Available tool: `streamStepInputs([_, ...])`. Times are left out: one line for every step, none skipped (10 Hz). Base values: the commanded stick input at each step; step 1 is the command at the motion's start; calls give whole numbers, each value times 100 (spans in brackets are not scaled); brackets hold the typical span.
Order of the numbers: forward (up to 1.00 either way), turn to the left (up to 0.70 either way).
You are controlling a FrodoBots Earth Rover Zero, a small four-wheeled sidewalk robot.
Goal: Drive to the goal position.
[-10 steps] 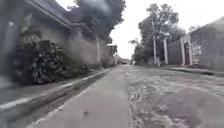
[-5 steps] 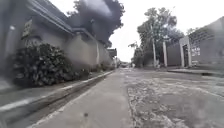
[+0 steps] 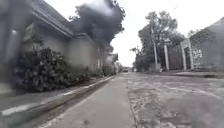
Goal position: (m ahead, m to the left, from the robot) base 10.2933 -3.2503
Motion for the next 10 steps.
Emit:
streamStepInputs([70,0])
streamStepInputs([70,0])
streamStepInputs([70,0])
streamStepInputs([70,0])
streamStepInputs([70,0])
streamStepInputs([70,0])
streamStepInputs([70,0])
streamStepInputs([70,0])
streamStepInputs([70,0])
streamStepInputs([70,0])
